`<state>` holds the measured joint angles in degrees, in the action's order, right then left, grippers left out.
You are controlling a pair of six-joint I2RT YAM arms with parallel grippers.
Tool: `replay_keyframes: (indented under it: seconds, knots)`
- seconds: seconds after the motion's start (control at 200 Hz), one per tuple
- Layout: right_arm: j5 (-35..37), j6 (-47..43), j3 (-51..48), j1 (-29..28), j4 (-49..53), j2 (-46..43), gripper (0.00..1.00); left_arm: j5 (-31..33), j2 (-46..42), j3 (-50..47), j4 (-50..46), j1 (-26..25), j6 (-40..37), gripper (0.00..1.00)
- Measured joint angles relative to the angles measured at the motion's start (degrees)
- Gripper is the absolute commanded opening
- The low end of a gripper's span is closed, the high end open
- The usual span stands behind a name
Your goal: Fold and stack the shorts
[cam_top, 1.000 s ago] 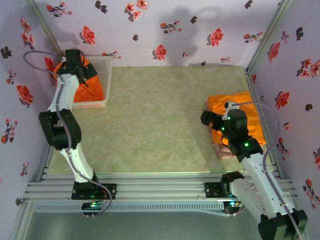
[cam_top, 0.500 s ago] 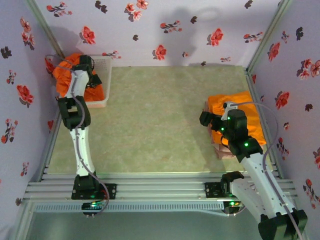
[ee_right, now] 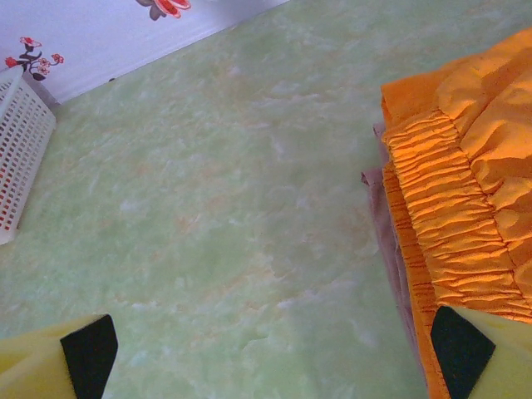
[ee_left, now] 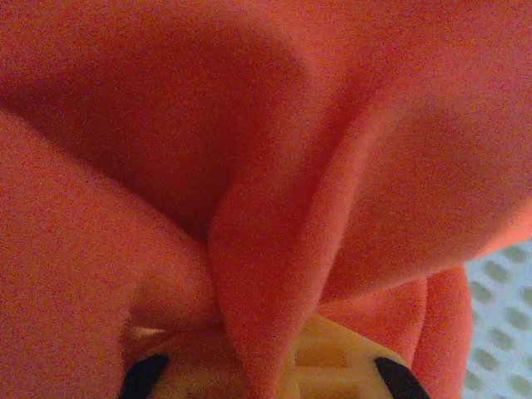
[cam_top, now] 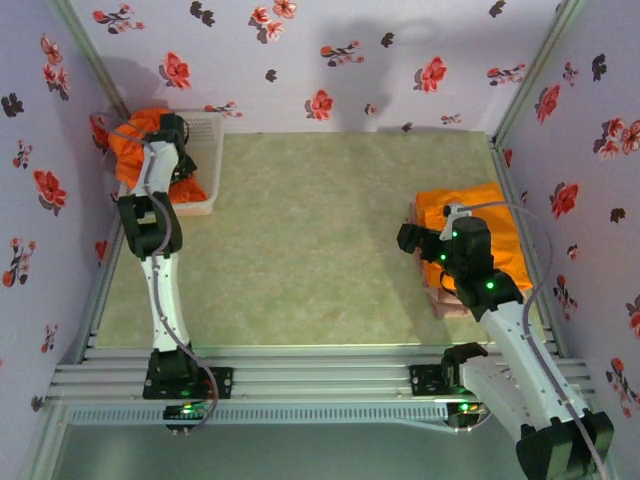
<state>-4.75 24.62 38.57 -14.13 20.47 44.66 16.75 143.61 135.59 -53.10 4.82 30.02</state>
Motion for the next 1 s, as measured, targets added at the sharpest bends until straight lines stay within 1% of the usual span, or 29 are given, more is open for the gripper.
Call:
replay_keyframes:
  seconds: [0.13,0.3,0.365,0.41,0.48,0.62,0.75,0.79,0.81,0.825,0.845,0.855,0.865,0.88,0.92,1.0]
  knots:
    - [-0.2,0.0,0.2,0.0,0.0,0.0,0.99,-2.6,-8.0,-0.2,0.1,0.0,-0.2,0.0]
    - [-0.6,0.1,0.3,0.0,0.0,0.0,0.99,-7.6,-27.3,-2.7,4.2,-0.8,-0.4,0.0]
    - [-0.9,0.1,0.3,0.0,0.0,0.0,0.99,-9.2,-34.6,-4.4,6.5,-2.1,-0.5,0.0]
    - [-1.1,0.1,0.4,0.0,0.0,0.0,0.99,-10.3,-39.9,-5.8,8.4,-3.9,-0.6,0.0]
    - [-1.3,0.1,0.4,0.0,0.0,0.0,0.99,-12.6,-45.7,-7.2,10.8,-6.9,-0.3,0.0]
    - [-1.5,1.0,0.4,0.0,0.0,0.0,0.99,-17.9,-51.3,-9.1,13.9,-12.3,1.6,0.0]
    - [-1.8,1.5,0.4,0.0,0.0,0.0,0.99,-19.8,-53.3,-16.1,15.4,-17.2,3.1,0.0]
    - [-2.0,1.6,0.5,0.0,0.0,0.0,0.99,-20.2,-53.5,-19.0,15.8,-18.8,3.7,0.06]
    - [-2.1,1.6,0.7,0.0,0.0,0.0,0.99,-20.4,-53.5,-20.5,16.0,-19.5,4.0,0.12]
    - [-2.1,1.6,0.8,0.0,0.1,0.0,0.99,-20.5,-53.6,-21.7,16.2,-20.1,4.1,0.19]
    - [-2.3,1.6,0.9,0.0,0.1,0.0,0.99,-20.8,-53.6,-23.6,16.4,-20.8,4.3,0.31]
    - [-2.3,1.6,1.1,0.0,0.1,0.0,0.99,-20.9,-53.7,-24.6,16.6,-21.2,4.2,0.35]
    - [-2.4,1.6,1.2,0.0,0.2,0.0,0.99,-21.0,-53.7,-25.6,16.8,-21.6,4.6,0.43]
    - [-2.5,1.6,1.4,0.0,0.3,0.0,0.99,-21.3,-53.7,-26.9,17.0,-22.0,4.6,0.5]
    - [-2.8,1.6,1.9,0.0,0.4,0.0,0.99,-22.0,-54.0,-30.8,18.1,-23.2,4.8,0.61]
    - [-3.6,1.6,2.8,0.0,0.7,0.0,0.99,-23.6,-54.4,-38.0,19.9,-24.5,4.9,0.78]
